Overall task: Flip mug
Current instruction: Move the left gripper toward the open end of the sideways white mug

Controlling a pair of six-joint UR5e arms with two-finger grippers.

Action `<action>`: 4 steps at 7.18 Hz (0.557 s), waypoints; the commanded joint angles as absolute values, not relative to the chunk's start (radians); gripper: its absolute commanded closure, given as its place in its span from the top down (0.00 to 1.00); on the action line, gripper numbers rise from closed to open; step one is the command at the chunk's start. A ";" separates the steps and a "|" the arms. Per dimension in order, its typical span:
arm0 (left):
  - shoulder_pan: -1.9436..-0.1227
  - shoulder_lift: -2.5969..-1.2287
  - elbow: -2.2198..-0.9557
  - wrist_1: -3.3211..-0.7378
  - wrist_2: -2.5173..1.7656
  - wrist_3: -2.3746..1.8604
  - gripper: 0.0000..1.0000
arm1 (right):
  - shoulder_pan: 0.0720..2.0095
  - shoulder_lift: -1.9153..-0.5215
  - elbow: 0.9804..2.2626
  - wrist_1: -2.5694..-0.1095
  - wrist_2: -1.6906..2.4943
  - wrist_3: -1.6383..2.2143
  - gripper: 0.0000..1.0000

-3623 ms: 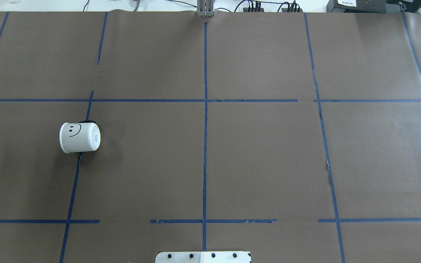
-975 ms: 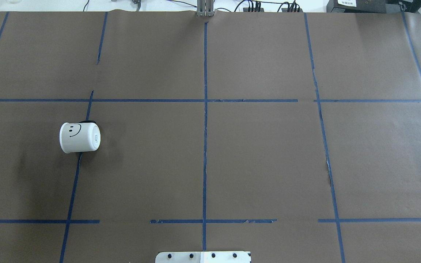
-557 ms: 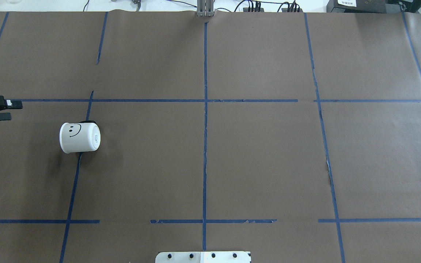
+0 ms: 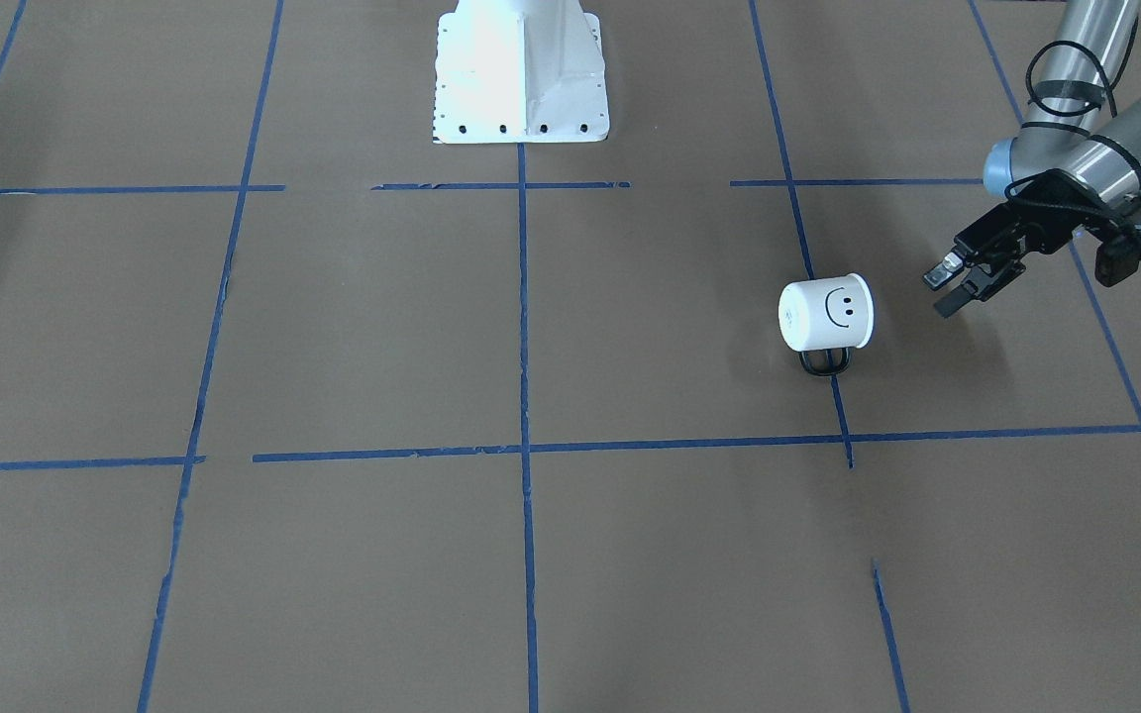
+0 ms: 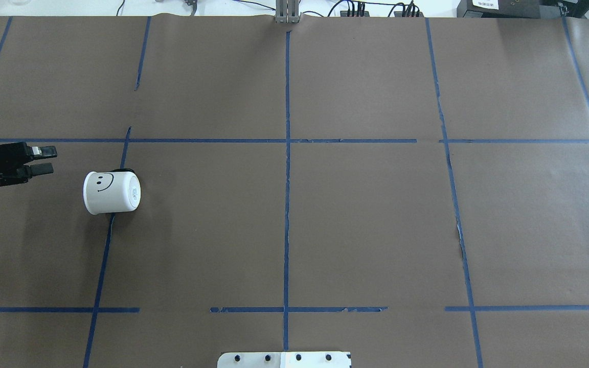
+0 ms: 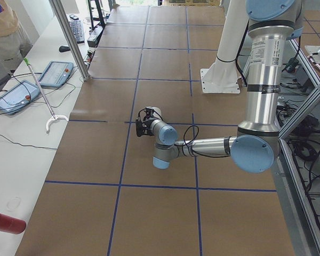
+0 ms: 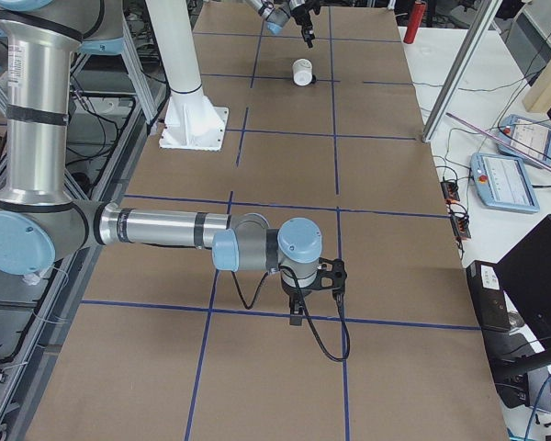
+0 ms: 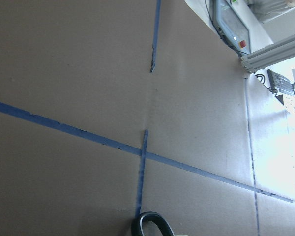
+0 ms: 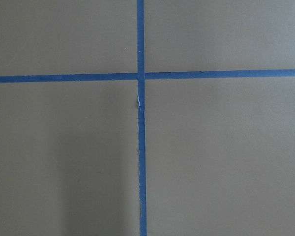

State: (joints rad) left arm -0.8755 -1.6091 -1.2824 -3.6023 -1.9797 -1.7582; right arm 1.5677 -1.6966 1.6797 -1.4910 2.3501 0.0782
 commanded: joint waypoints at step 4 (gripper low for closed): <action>-0.709 -1.649 -1.171 -3.849 -1.732 -1.936 0.94 | 1.568 -1.697 1.680 -1.491 2.350 0.078 1.00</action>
State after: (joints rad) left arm -0.7425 -1.6469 -1.1947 -3.8188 -1.7660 -1.9115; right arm 1.5677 -1.6966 1.6797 -1.4910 2.3501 0.0782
